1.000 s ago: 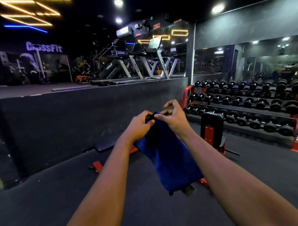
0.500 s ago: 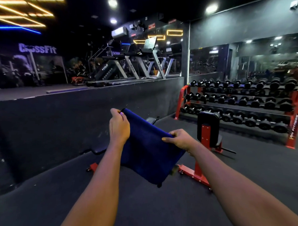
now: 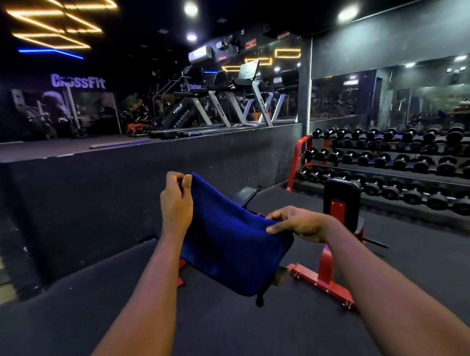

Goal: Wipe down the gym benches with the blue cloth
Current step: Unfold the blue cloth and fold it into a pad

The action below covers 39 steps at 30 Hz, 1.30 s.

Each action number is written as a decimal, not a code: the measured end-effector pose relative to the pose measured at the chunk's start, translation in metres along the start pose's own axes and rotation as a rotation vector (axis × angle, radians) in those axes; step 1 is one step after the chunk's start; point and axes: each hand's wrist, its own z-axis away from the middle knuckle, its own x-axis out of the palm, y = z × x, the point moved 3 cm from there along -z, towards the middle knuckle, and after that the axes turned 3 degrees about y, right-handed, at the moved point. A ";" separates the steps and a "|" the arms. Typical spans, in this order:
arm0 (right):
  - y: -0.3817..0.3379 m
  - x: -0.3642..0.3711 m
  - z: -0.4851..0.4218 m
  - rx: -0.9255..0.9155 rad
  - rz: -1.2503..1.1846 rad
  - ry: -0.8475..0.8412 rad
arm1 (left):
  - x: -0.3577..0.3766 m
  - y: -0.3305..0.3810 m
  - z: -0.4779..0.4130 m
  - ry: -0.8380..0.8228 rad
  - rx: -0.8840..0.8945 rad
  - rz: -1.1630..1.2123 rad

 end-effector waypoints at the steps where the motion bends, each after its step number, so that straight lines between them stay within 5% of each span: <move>1: -0.003 0.000 0.001 -0.010 0.020 -0.059 | -0.002 0.004 0.001 0.019 0.028 0.033; 12: -0.030 -0.005 -0.031 -0.049 0.324 0.416 | 0.000 0.022 0.021 0.197 0.268 0.267; 19: -0.046 0.019 -0.033 -0.062 -0.066 0.320 | 0.030 0.018 0.022 -0.218 0.186 0.245; 24: -0.051 0.022 -0.035 -0.246 -0.094 0.330 | 0.049 -0.006 0.029 -0.433 0.014 0.086; 28: -0.017 0.040 -0.045 -0.084 0.091 0.332 | 0.054 -0.011 0.041 -0.441 -0.015 0.039; 32: 0.015 0.062 -0.052 0.054 0.013 0.196 | 0.050 -0.010 0.034 -0.399 -0.029 0.069; 39: 0.012 0.068 -0.063 -0.026 0.063 0.094 | 0.036 0.000 0.014 -0.326 0.013 0.088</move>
